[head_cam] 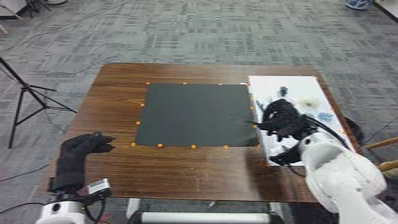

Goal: Arrange flowers

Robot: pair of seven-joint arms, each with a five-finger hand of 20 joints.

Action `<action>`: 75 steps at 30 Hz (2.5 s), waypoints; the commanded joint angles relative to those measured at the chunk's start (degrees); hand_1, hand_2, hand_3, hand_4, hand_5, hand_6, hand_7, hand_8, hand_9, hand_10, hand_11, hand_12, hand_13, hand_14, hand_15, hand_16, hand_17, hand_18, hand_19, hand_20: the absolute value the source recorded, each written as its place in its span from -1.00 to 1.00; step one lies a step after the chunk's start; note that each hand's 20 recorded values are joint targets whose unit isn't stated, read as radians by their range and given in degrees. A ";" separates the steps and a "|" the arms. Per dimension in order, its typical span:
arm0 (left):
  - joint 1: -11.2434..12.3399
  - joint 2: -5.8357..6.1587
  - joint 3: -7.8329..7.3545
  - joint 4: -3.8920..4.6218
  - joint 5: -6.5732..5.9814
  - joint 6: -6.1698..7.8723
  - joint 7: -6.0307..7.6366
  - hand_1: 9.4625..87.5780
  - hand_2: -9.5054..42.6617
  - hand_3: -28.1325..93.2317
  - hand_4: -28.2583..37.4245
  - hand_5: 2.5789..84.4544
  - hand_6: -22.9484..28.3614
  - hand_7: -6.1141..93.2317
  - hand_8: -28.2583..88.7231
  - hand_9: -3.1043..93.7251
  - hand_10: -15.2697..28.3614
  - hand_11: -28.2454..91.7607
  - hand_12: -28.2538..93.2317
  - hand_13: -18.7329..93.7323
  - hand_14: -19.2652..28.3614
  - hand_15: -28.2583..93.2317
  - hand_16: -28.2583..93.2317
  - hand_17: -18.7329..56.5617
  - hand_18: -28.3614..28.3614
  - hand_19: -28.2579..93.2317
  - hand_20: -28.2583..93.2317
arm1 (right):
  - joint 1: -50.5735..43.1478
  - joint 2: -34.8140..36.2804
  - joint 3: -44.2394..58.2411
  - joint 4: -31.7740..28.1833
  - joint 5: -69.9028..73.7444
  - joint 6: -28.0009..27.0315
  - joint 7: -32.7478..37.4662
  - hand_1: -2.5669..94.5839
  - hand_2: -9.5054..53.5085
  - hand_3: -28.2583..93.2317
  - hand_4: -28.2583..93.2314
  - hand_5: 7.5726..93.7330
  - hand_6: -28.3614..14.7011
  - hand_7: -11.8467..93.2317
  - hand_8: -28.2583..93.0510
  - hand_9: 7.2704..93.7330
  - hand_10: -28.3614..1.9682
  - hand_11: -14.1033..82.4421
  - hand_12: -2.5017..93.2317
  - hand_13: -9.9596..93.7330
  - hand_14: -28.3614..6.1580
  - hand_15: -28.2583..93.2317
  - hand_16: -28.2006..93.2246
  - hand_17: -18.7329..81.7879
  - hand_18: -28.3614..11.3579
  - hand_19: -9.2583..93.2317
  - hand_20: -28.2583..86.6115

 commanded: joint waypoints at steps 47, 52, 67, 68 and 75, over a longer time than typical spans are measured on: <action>-2.41 8.19 -2.39 2.38 -3.36 3.00 -7.07 -0.61 0.00 0.52 -1.00 0.57 0.05 -0.43 -0.62 0.38 0.42 -0.05 -0.22 0.16 0.67 0.13 -0.50 -0.37 0.57 -0.02 -0.05 | 31.49 -27.19 -23.74 35.00 32.50 11.98 20.89 0.34 -1.00 0.29 -0.59 0.26 0.05 -0.03 -0.17 0.91 0.00 -0.54 -0.33 1.00 0.62 0.35 -0.14 0.83 0.13 0.79 0.23; -2.76 8.19 -2.22 2.41 -3.40 2.34 -7.51 -0.60 -0.04 0.52 -1.00 0.55 0.05 -0.44 -0.62 0.37 0.43 -0.05 -0.22 0.15 0.66 0.13 -0.50 -0.37 0.57 -0.02 -0.05 | 31.09 -26.67 -23.50 35.42 31.71 11.80 20.59 0.31 -1.00 0.29 -0.59 0.26 0.05 -0.04 -0.17 0.89 -0.03 -0.53 -0.36 1.00 0.61 0.35 -0.14 0.83 0.12 0.80 0.22; 1.35 6.41 -6.12 2.73 -3.51 3.24 -6.97 -0.60 -0.12 0.53 -1.00 0.53 0.05 -0.44 -0.62 0.35 0.43 -0.05 -0.23 0.15 0.66 0.10 -0.51 -0.37 0.57 -0.06 -0.09 | 25.52 -11.94 -26.38 20.11 16.20 -11.26 -11.52 -0.44 -0.54 0.52 -0.72 0.08 0.02 -0.35 -0.62 0.16 -0.37 -0.50 -0.57 0.21 -0.45 0.05 -0.12 -0.15 -0.65 0.34 0.19; 1.31 6.34 -6.03 2.75 -3.46 3.15 -6.95 -0.60 -0.13 0.53 -1.00 0.53 0.05 -0.44 -0.62 0.36 0.43 -0.05 -0.23 0.15 0.66 0.10 -0.51 -0.38 0.56 -0.07 -0.09 | 25.46 -11.89 -26.54 19.89 12.29 -13.74 -14.05 -0.46 -0.55 0.52 -0.72 0.07 0.03 -0.37 -0.62 0.14 -0.34 -0.51 -0.57 0.20 -0.47 0.05 -0.11 -0.16 -0.65 0.34 0.20; -0.32 5.83 -4.22 3.22 -3.26 2.81 -6.46 -0.61 -0.16 0.52 -1.00 0.45 0.01 -0.45 -0.63 0.35 0.43 -0.06 -0.23 0.13 0.66 0.10 -0.50 -0.43 0.55 -0.11 -0.11 | 27.36 -13.95 -28.32 23.02 -21.75 -23.36 -34.52 -0.52 -0.46 0.52 -0.75 -0.04 0.06 -0.59 -0.64 -0.14 0.00 -0.61 -0.68 0.36 -0.47 0.37 -0.06 -0.06 -0.81 0.60 0.45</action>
